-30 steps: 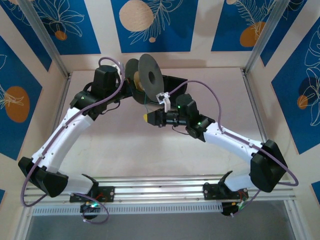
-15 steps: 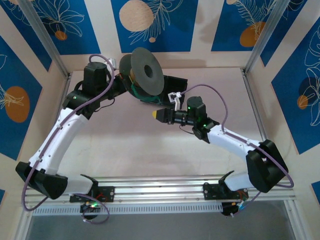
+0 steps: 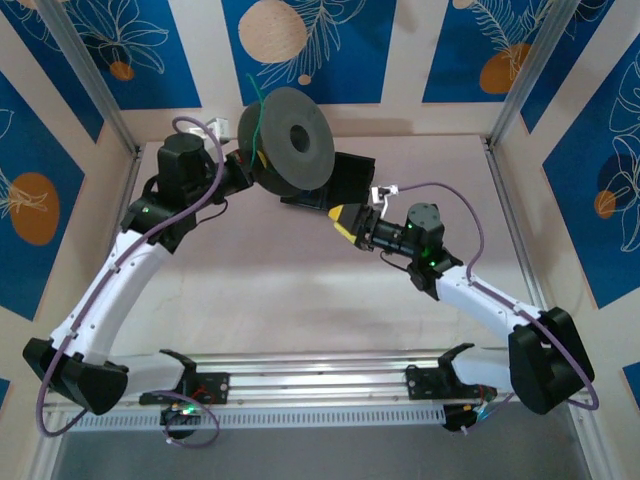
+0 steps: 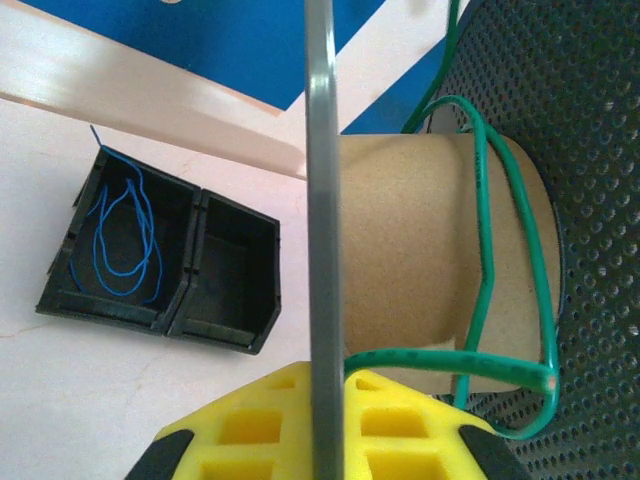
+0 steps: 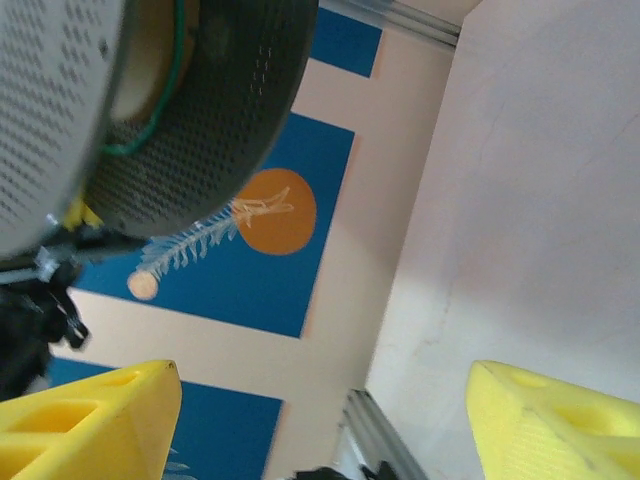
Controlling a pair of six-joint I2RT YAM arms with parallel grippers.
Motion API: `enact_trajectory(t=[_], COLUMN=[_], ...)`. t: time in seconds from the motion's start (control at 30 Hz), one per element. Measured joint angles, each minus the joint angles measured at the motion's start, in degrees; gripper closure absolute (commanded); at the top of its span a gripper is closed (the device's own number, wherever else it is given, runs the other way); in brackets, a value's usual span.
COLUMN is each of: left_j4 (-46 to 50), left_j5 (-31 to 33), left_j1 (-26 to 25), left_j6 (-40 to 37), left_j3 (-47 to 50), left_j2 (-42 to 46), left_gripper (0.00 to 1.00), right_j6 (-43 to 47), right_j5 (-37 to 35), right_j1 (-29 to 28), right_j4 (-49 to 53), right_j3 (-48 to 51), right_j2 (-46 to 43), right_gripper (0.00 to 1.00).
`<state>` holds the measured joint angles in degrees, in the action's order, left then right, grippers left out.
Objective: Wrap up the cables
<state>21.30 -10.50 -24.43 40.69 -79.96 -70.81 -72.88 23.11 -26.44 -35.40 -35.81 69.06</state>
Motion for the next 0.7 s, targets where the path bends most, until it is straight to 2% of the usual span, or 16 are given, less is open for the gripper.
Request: enact_trajectory(t=[0.13, 0.2, 0.3, 0.4, 0.53, 0.7], left_j4=[-3.02, -4.63, -5.79, -5.9, -5.86, -5.64], left_j5=[0.66, 1.16, 2.08, 3.21, 5.07, 7.87], left_j1=[-0.02, -0.02, -0.11, -0.44, -1.2, -2.89], left_j6=[-2.34, -3.85, -6.25, -8.39, -10.6, -12.83], left_j3=[3.23, 4.74, 5.97, 6.43, 7.13, 7.19], left_j2=[1.77, 2.73, 3.63, 3.8, 3.8, 3.8], left_gripper=[1.0, 1.0, 1.0, 1.0, 1.0, 1.0], right_j6=[-5.66, -6.49, -5.05, 0.28, 10.69, 19.82], right_j5=[0.02, -0.02, -0.15, -0.46, -3.67, -7.26], right_j1=[-0.13, -0.98, -3.32, -6.14, -11.82, -15.54], right_j4=[-1.2, -0.28, 5.38, 13.0, 23.58, 33.09], right_j3=[0.15, -0.79, -7.43, -19.37, -36.24, -50.01], right_j2=[-0.28, -1.01, -2.16, -2.51, -1.84, 3.54], right_gripper=[0.29, 0.37, 0.48, 0.52, 0.49, 0.53])
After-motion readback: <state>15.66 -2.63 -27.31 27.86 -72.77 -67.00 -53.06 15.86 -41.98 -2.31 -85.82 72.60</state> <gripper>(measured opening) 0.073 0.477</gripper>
